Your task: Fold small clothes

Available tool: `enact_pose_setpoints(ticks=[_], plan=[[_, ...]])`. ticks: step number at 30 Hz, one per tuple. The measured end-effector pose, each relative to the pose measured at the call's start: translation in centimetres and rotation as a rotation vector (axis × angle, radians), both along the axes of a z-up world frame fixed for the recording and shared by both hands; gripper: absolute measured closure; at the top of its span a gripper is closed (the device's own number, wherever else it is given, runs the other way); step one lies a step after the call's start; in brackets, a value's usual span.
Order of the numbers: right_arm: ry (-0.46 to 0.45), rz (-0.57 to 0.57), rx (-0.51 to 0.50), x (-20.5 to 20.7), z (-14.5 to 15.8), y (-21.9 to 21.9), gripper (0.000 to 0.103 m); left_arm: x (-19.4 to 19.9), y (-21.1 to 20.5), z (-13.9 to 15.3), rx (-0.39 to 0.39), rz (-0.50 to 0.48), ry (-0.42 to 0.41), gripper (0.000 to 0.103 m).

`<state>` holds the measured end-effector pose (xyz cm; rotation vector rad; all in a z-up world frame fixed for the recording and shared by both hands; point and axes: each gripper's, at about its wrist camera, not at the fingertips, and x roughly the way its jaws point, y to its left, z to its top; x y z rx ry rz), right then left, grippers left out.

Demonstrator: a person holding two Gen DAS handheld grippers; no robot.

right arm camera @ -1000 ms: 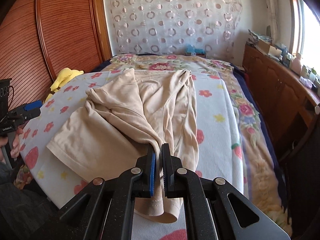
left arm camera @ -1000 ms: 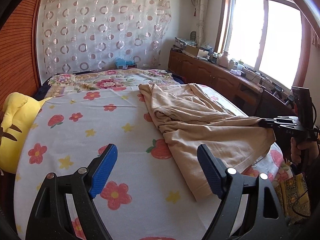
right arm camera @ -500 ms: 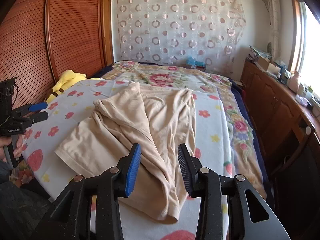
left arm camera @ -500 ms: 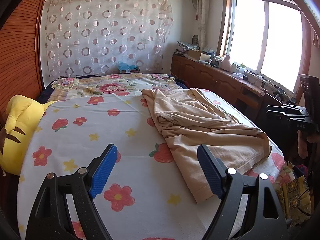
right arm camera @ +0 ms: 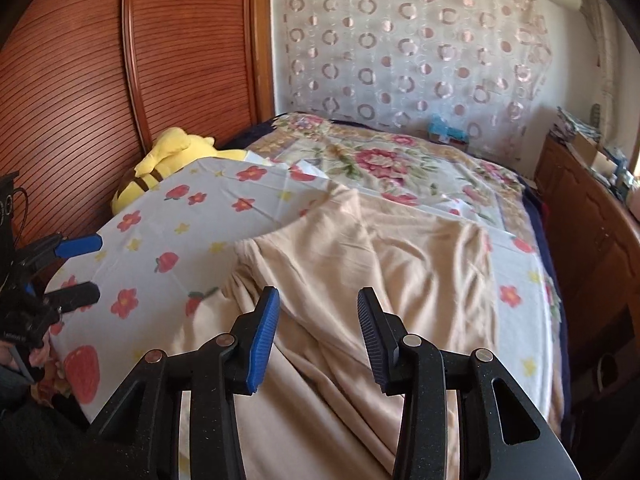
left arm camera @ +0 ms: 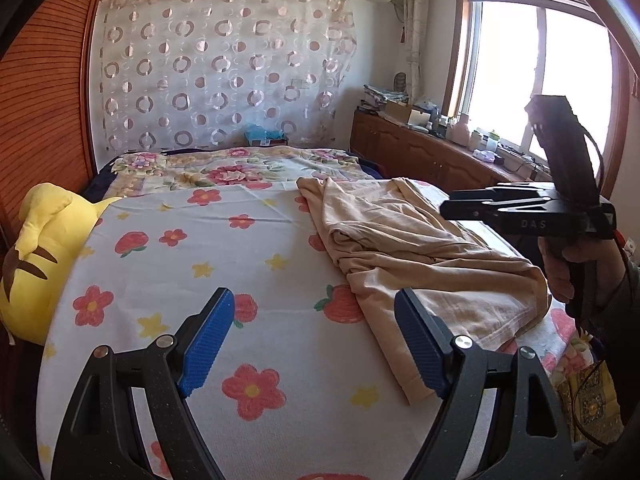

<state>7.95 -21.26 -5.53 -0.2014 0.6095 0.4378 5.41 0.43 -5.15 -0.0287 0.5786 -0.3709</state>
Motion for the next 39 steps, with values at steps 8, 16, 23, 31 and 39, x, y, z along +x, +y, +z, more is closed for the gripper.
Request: enact_pose_setpoints(ticks=[8,16,23,31,39], plan=[[0.095,0.097,-0.064,5.5,-1.4,5.1,0.061,0.0,0.3,-0.2,-0.005,0.007,0.002,0.02],[0.148,0.153,-0.15,9.5,-2.1,7.6,0.061,0.1,0.4,-0.4,-0.004,0.004,0.01,0.02],[0.137,0.161,-0.169,10.8,-2.2,6.7,0.093,0.1,0.1,-0.6,0.0,-0.003,0.017,0.02],[0.001,0.085,-0.13,11.1,2.5,1.9,0.097,-0.1,-0.4,-0.8,0.001,-0.014,0.019,0.02],[-0.087,-0.093,-0.14,14.0,5.7,-3.2,0.097,-0.1,-0.7,-1.1,0.004,-0.021,0.027,0.02]])
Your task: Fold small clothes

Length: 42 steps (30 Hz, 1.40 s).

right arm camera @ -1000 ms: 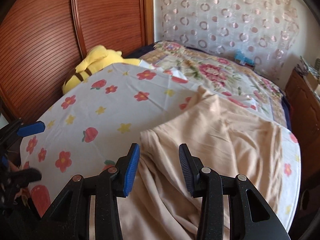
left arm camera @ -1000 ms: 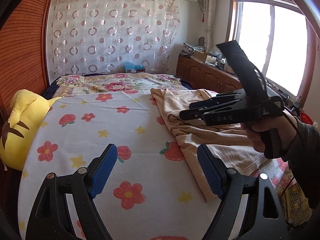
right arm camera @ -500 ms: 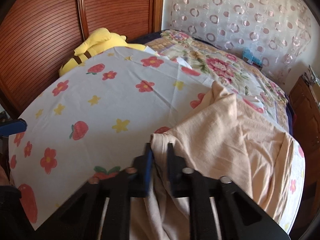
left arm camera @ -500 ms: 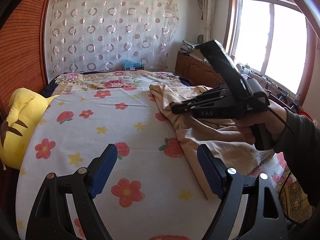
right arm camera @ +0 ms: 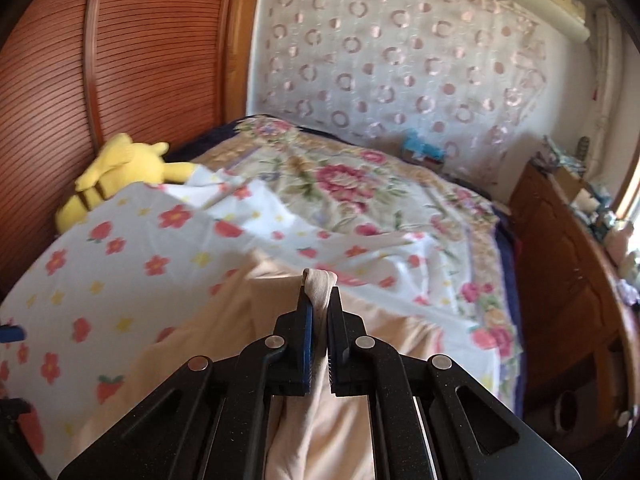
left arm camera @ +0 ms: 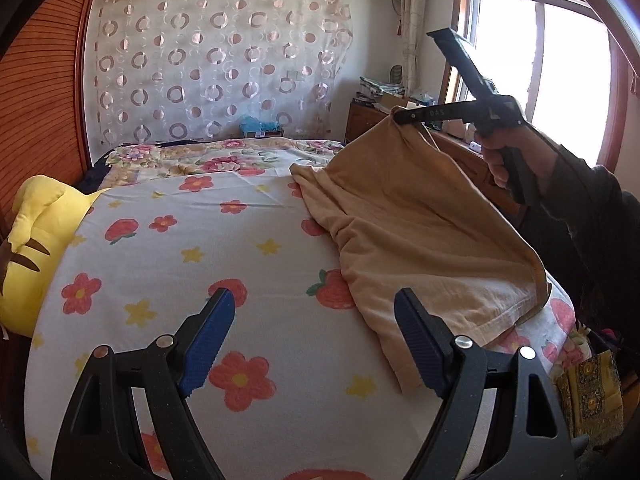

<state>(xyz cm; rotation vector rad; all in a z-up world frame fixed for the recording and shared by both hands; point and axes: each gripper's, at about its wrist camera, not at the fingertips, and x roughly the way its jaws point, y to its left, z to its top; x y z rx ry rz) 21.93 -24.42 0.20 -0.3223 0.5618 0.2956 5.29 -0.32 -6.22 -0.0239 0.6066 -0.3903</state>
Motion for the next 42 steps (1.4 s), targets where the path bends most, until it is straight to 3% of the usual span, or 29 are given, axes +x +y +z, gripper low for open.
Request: enact_pose_setpoints(ticks=[8,9,11,13,16,21,28,31,35,42], plan=[[-0.015,-0.322,-0.08,5.5,-2.2,-3.0,0.097,-0.2,-0.8,-0.7,0.012,-0.022,0.018,0.02],[0.003,-0.337,-0.073,5.7,-2.6,-3.4,0.097,-0.2,-0.9,-0.7,0.014,-0.024,0.019,0.02],[0.038,-0.361,-0.06,5.8,-3.3,-3.5,0.085,-0.2,-1.2,-0.8,0.018,-0.029,0.023,0.02],[0.063,-0.384,-0.058,5.4,-3.5,-3.6,0.079,-0.1,-1.4,-0.8,0.02,-0.034,0.027,0.02],[0.072,-0.333,-0.028,4.5,-2.6,-3.2,0.075,-0.3,-1.7,-0.8,0.022,-0.045,0.026,0.02],[0.062,-0.245,0.007,-2.0,-1.2,-5.1,0.07,-0.3,-2.3,-0.9,0.03,-0.063,0.035,0.02],[0.121,-0.156,0.076,-14.0,-4.9,-7.5,0.07,-0.1,-3.7,-1.5,0.029,-0.118,0.077,0.02],[0.155,-0.146,0.093,-17.5,-6.3,-8.3,0.07,0.2,-4.2,-1.9,0.037,-0.143,0.106,0.029],[0.176,-0.164,0.1,-20.1,-7.1,-9.3,0.069,0.6,-4.6,-2.5,0.03,-0.16,0.15,0.044],[0.203,-0.167,0.138,-21.5,-5.8,-10.4,0.069,0.6,-5.4,-3.2,0.048,-0.195,0.193,0.046]])
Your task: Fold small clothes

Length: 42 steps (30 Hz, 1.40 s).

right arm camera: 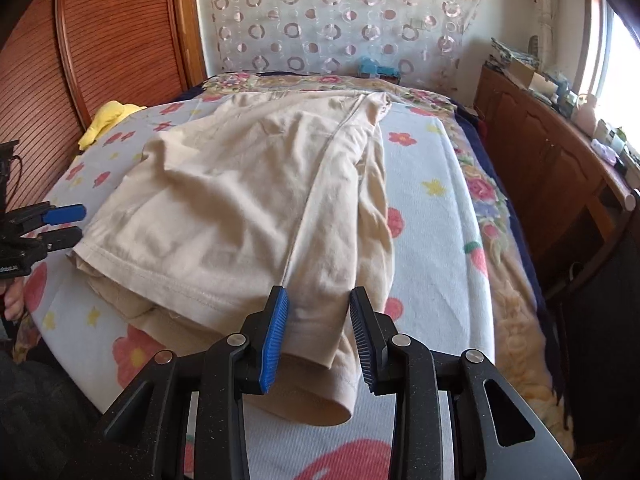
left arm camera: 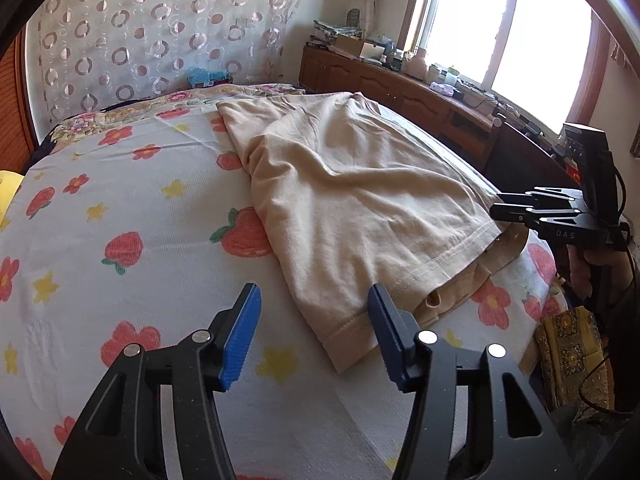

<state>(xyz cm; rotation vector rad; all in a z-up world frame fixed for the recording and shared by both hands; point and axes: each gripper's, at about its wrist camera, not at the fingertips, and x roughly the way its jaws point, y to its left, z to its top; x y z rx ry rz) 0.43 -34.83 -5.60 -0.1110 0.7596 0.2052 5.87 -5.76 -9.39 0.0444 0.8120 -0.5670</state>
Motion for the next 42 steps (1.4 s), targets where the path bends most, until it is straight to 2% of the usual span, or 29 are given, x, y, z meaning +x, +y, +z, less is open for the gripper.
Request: enact_pose_setpoints(ticks=[1,3,4,5,7,8,10,13,16,19,22,23,26,29,33,36,38,40,42], plan=[[0.002,0.01,0.001,-0.9,-0.4,0.0,0.07,-0.1,-0.1,-0.1,0.001,-0.008,0.006,0.048],[0.002,0.022,-0.004,-0.7,-0.6,0.0,0.083,0.0,-0.3,-0.4,-0.004,-0.025,0.023,0.058],[-0.004,0.035,-0.006,-1.0,-0.5,-0.1,0.094,0.0,-0.4,-0.5,-0.007,-0.037,0.033,0.07],[-0.017,0.038,-0.011,-1.2,-0.7,0.0,0.098,0.0,-0.5,-0.6,-0.009,-0.047,0.039,0.08],[-0.047,0.041,-0.013,-1.4,-0.8,0.5,0.1,-0.4,-0.7,-0.3,-0.009,-0.057,0.028,0.09],[-0.067,0.035,-0.009,-1.7,-0.6,0.4,0.101,-0.8,-0.7,0.1,-0.02,-0.065,0.023,0.092],[-0.099,0.025,0.006,-2.3,0.0,-0.1,0.101,-1.8,-0.6,1.1,-0.058,-0.091,0.021,0.092],[-0.131,0.01,0.022,-4.1,1.1,-0.8,0.101,-3.2,-0.9,1.8,-0.027,-0.108,0.009,0.092],[-0.122,0.009,0.027,-5.4,1.2,-1.5,0.101,-3.5,-1.2,1.5,-0.009,-0.101,0.012,0.092],[-0.09,0.005,0.009,-5.8,0.0,-1.6,0.101,-3.5,-1.3,1.4,0.012,-0.088,0.007,0.092],[-0.066,-0.004,-0.007,-5.9,-1.0,-1.3,0.101,-3.4,-1.3,1.8,0.029,-0.065,-0.011,0.08],[-0.064,-0.01,-0.018,-5.8,-1.0,-1.2,0.101,-3.4,-1.1,2.0,0.031,-0.056,-0.026,0.073],[-0.056,-0.013,-0.036,-6.1,-0.5,-1.1,0.101,-3.3,-0.5,2.5,0.024,-0.032,-0.056,0.063],[-0.059,-0.029,-0.009,-5.9,0.3,-1.3,0.101,-2.4,-0.4,2.3,0.019,-0.015,-0.048,0.063],[-0.069,-0.036,0.016,-5.4,-0.1,-0.6,0.101,-1.7,-0.6,1.3,0.03,0.0,-0.025,0.063],[-0.082,-0.057,0.027,-5.2,-0.4,-0.4,0.09,-1.5,-0.6,0.9,0.034,0.006,-0.017,0.063],[-0.089,-0.064,0.034,-5.0,-0.7,-0.4,0.073,-1.5,-0.6,0.8,0.036,0.009,-0.015,0.063],[-0.084,-0.073,0.035,-4.7,-1.1,-0.5,0.062,-1.4,-0.7,0.7,0.04,0.011,-0.014,0.063],[-0.071,-0.071,0.033,-4.3,-1.6,-0.3,0.059,-1.4,-0.8,0.6,0.044,0.01,-0.013,0.063]])
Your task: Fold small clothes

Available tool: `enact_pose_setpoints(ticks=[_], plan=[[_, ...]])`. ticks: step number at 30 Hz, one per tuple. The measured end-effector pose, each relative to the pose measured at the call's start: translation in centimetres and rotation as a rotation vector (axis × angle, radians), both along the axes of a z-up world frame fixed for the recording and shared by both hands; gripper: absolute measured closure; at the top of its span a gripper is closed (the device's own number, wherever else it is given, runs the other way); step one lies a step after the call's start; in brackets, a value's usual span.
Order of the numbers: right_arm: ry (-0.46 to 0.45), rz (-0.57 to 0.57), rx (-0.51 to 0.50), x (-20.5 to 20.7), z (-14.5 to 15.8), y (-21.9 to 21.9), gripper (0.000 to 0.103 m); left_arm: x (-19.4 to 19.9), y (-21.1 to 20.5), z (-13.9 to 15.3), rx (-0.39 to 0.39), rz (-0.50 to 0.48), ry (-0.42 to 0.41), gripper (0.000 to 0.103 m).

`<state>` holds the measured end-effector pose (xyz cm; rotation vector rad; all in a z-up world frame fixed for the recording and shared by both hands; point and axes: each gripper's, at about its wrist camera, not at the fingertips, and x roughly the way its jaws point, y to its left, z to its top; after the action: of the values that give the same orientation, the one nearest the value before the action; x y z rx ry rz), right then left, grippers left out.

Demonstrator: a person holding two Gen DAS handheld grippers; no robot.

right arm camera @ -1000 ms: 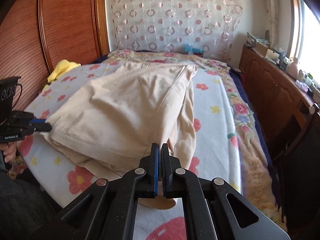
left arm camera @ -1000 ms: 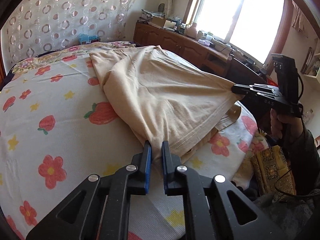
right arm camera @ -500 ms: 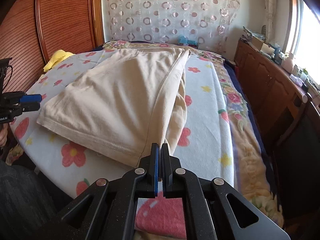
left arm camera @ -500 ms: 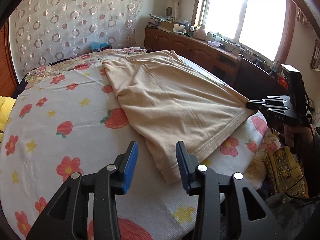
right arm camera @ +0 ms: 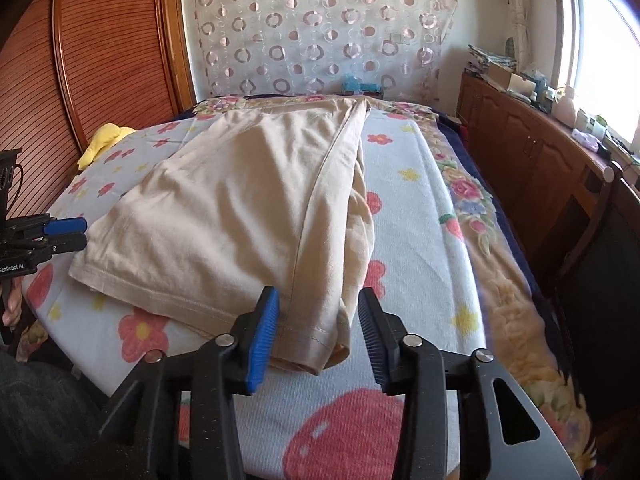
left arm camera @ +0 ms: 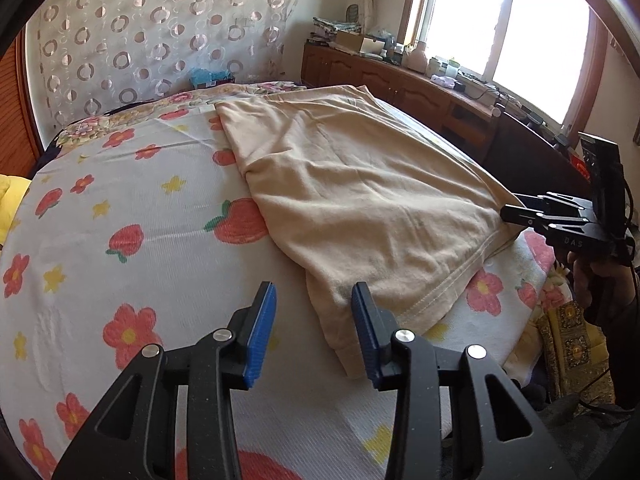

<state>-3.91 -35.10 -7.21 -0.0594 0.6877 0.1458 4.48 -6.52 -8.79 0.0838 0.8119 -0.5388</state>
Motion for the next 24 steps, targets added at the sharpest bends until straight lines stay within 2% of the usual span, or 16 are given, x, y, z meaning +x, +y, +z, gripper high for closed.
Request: enact_pose_setpoints(ticks=[8,10,12,15,17,18,20,24], plan=[[0.037,-0.015,-0.003,0.7,-0.7,-0.2,0.051,0.0,-0.1,-0.7,-0.01,-0.018,0.032,0.063],[0.038,0.003,0.007,0.8,-0.5,-0.2,0.051,0.0,-0.1,-1.1,-0.04,-0.037,0.064,0.063],[0.039,0.044,0.022,0.8,-0.5,0.2,0.052,-0.2,0.0,-1.1,-0.052,-0.042,0.061,0.063],[0.036,0.069,0.003,0.9,-0.5,0.9,0.063,-0.4,-0.1,-1.0,-0.066,-0.057,0.068,0.063],[0.04,0.096,0.022,1.0,-0.6,0.8,0.086,-0.6,-0.2,-1.1,-0.073,-0.074,0.076,0.075],[0.041,0.102,0.026,1.1,-0.6,0.7,0.093,-0.7,-0.3,-1.1,-0.082,-0.088,0.086,0.079],[0.045,0.121,0.056,1.3,-0.7,0.4,0.096,-0.8,-0.3,-0.9,-0.097,-0.105,0.094,0.09],[-0.027,0.138,0.119,1.0,0.7,-0.6,0.097,-0.7,0.3,1.8,-0.176,-0.12,0.04,0.092]])
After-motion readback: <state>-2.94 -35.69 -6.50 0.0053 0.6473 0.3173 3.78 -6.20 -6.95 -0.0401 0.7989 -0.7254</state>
